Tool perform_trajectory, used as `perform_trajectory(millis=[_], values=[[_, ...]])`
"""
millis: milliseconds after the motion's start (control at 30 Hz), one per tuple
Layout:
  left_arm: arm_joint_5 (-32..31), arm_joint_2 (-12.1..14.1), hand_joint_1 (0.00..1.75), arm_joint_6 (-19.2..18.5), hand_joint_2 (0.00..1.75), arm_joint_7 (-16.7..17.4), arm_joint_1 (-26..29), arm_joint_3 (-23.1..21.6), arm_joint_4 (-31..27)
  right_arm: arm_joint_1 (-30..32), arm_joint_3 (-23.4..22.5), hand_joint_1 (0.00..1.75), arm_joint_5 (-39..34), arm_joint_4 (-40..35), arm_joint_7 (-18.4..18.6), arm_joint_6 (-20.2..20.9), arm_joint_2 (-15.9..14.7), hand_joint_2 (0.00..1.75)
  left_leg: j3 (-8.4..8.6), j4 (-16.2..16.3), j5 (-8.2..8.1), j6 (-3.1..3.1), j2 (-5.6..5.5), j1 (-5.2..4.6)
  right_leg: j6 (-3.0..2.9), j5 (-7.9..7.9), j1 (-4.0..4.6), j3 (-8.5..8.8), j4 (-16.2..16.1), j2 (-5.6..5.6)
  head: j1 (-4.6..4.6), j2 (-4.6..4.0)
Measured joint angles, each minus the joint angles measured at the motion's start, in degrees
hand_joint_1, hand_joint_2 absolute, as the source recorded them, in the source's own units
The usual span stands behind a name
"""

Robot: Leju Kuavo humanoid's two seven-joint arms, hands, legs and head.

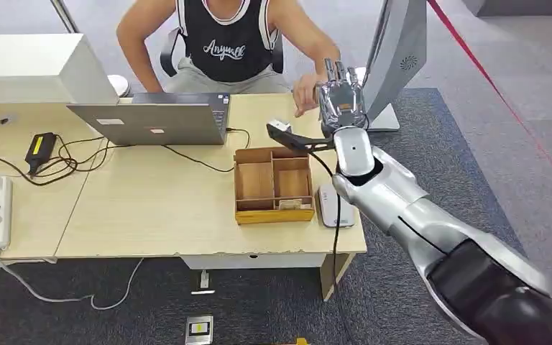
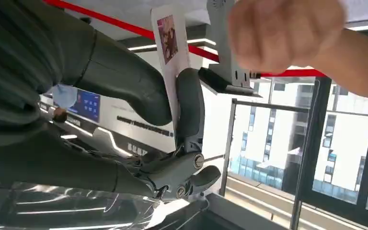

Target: Pass the card to the sensor for recognition and then transmit it.

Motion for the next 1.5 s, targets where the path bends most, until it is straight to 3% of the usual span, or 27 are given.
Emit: perform_trajectory(millis=[567,633,767,967,1500], values=[[1.4,0.0,0.00,0.2,0.00,-0.4,0.0,-0.1,0.0,1.8,0.1,1.75,-2.6,-2.1,-1.5,-1.9,-2.6,1.75,0.02,0.0,0.00,0.00,0.00,0.00,0.00,0.00,0.00,0.01,0.0,0.00,0.00,0.02],[1.6,0.0,0.00,0.2,0.00,-0.5,0.1,-0.1,0.0,2.8,0.1,1.75,-3.1,-2.8,-1.6,-2.3,-3.4,1.75,0.01,0.0,0.00,0.00,0.00,0.00,0.00,0.00,0.00,0.01,0.0,0.00,0.00,0.00],[2.3,0.1,0.00,0.2,0.00,-0.8,0.3,-0.1,0.0,7.9,-0.4,1.75,-6.1,-7.3,-0.4,-3.7,-8.6,1.75,0.02,0.0,-0.01,0.00,-0.02,0.01,0.00,0.00,0.01,0.01,0.0,0.00,0.00,0.02],[3.0,0.1,0.00,0.2,0.00,-0.7,0.5,-0.1,0.0,13.1,-1.2,1.75,-8.2,-8.9,-0.1,-5.4,-11.5,1.75,0.01,0.0,-0.02,-0.01,0.00,0.00,0.00,0.00,0.00,0.01,0.0,0.01,0.00,0.00],[4.4,0.1,0.00,0.7,0.00,-1.0,0.9,-0.1,0.0,16.3,-1.9,1.75,-8.9,-9.4,-2.2,-6.0,-12.8,1.75,0.00,0.0,-0.02,-0.01,0.02,0.02,0.00,0.00,0.02,0.02,0.0,0.02,0.00,0.00]])
